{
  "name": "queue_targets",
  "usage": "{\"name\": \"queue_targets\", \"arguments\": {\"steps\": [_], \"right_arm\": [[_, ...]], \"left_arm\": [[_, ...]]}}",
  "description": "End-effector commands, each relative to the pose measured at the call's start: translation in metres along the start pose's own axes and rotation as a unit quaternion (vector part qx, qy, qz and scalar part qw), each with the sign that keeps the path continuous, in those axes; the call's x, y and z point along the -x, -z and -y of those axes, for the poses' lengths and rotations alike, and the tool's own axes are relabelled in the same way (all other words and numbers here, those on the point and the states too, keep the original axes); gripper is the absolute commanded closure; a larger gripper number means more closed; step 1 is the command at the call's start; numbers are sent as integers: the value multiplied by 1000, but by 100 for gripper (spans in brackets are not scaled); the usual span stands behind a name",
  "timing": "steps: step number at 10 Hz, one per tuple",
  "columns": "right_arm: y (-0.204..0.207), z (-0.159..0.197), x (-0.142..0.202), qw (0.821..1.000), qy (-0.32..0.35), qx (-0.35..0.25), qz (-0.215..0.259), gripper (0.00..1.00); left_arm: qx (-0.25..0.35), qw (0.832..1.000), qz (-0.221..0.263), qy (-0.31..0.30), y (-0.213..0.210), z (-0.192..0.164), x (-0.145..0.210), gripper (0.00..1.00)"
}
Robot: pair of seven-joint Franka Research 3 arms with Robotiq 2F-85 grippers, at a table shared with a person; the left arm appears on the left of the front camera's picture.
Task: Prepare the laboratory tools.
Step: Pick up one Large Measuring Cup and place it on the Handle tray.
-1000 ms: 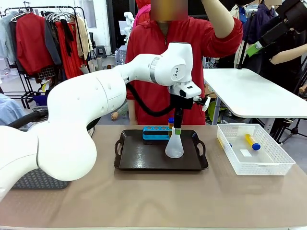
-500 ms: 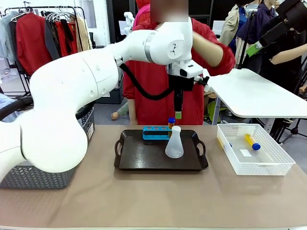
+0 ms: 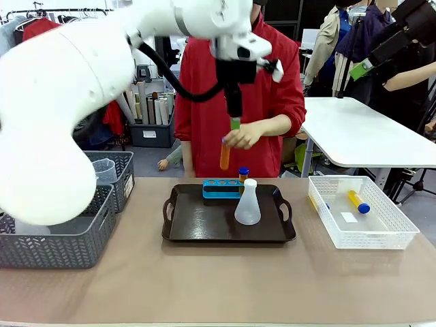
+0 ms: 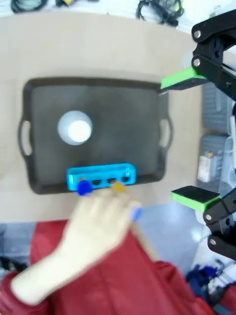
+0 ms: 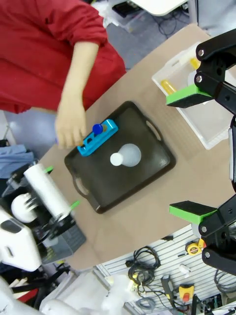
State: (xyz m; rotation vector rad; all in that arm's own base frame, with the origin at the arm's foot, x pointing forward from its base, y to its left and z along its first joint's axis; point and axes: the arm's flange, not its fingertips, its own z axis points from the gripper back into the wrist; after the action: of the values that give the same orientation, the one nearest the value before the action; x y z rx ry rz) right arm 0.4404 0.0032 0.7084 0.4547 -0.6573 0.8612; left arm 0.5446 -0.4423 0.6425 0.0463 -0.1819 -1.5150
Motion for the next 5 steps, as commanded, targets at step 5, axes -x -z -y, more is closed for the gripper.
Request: {"name": "queue_targets", "arguments": {"steps": [5], "right_arm": [[-1,-1,-2,1000,-3,-3,5,0]], "left_arm": [[4,960,-24,-281,-20,112,203,0]]}}
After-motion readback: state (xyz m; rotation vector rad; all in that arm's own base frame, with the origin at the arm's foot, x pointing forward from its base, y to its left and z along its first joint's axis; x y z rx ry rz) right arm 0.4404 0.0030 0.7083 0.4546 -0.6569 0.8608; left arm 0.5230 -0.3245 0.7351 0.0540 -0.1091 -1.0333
